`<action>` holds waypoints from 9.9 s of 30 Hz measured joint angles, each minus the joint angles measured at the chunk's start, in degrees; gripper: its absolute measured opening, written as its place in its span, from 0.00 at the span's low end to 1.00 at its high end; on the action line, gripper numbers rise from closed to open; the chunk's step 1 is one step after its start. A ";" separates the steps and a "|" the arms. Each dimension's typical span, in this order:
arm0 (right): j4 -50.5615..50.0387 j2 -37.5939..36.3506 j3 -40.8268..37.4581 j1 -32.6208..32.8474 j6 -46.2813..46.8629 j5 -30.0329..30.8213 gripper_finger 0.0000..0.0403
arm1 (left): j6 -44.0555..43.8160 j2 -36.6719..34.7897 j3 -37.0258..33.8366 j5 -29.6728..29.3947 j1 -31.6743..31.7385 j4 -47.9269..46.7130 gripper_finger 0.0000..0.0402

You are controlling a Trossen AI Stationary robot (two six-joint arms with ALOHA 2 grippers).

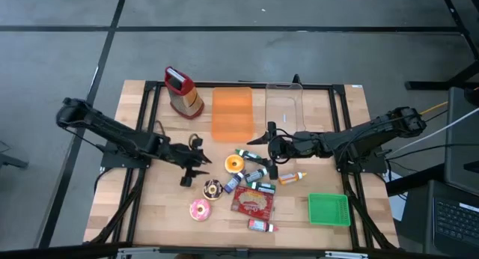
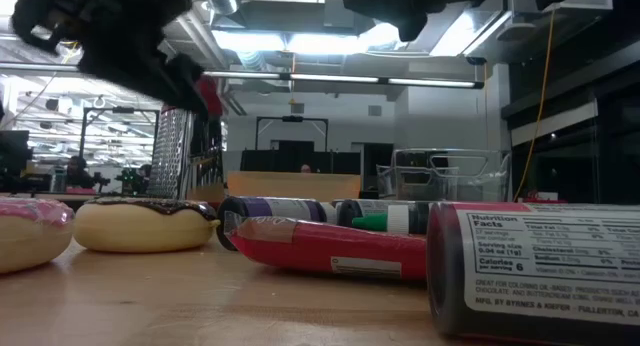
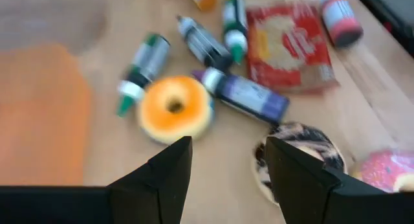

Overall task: Pick & Place Food Item
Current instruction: Put the black doughnut into the green bin, then put the blue rubber doughnut into the green bin

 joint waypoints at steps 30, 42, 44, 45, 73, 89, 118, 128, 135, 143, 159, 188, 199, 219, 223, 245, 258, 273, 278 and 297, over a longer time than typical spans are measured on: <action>-2.01 0.00 0.00 0.02 2.68 -0.12 0.62 | -3.51 18.72 5.27 3.45 -2.63 -1.20 0.48; -2.01 -0.02 0.00 0.02 2.95 -0.37 0.62 | -8.58 18.71 5.27 7.30 -2.62 -0.08 0.48; -2.01 -0.02 0.00 0.02 3.02 -0.52 0.62 | -10.42 18.71 5.27 8.24 -2.62 0.46 0.48; -2.01 -0.02 0.00 0.02 3.02 -0.52 0.62 | -11.35 18.71 5.27 8.34 -2.62 0.81 0.48; -2.38 -0.04 0.00 0.13 4.31 -1.59 0.62 | -16.22 25.92 5.35 8.93 -0.80 4.71 0.45; -2.39 -0.04 0.00 0.13 5.95 -1.89 0.62 | -2.11 24.96 11.21 8.60 1.65 3.82 0.05; -4.51 -0.04 0.00 0.13 11.77 -3.97 0.63 | 20.23 13.37 29.97 -18.66 3.02 -16.13 0.03; -2.40 -0.04 0.00 -0.35 13.60 -3.56 0.63 | 31.33 15.25 29.99 -23.06 2.93 -4.70 0.03; -2.35 -0.02 0.00 -0.35 13.99 -3.53 0.62 | 33.35 15.76 29.99 -23.76 2.03 -1.01 0.03; -2.32 0.07 0.00 -0.41 13.97 -0.44 0.62 | 32.51 15.78 30.23 -29.44 -1.68 -5.13 0.03; -2.29 0.11 0.00 -0.42 14.64 -1.24 0.62 | 31.51 15.78 30.27 -28.34 -0.83 -4.56 0.03; -2.69 0.11 0.00 -1.05 15.37 -0.92 0.06 | 33.89 15.78 30.27 -24.99 -0.43 -1.71 0.16; -11.57 0.03 -0.02 -1.81 22.90 -5.64 0.03 | 31.63 14.80 30.36 -34.42 -4.27 -6.31 0.42; -50.68 -2.69 8.86 4.58 48.29 -21.47 0.03 | 31.40 14.82 30.34 -37.04 -4.72 -5.80 0.45; -66.49 -2.70 17.46 7.39 51.97 -19.25 0.03 | 31.72 14.82 30.32 -36.46 -4.40 -5.46 0.45; -101.50 4.14 26.95 28.54 99.10 -29.46 0.03 | 32.86 14.87 30.27 -26.34 1.28 -4.10 0.45; -102.22 12.56 25.73 29.53 96.00 -34.46 0.09 | 32.60 14.89 30.27 -25.36 1.56 -3.29 0.45; -102.25 13.70 24.50 29.50 95.35 -33.08 0.30 | 32.43 14.89 30.25 -24.97 1.56 -3.35 0.45; -102.25 13.70 24.50 29.50 94.55 -32.89 0.47 | 32.09 14.89 30.25 -24.39 1.54 -3.40 0.45; -98.22 13.66 32.05 28.54 89.42 -1.53 0.53 | 26.10 14.89 30.25 -21.21 2.68 -5.97 0.45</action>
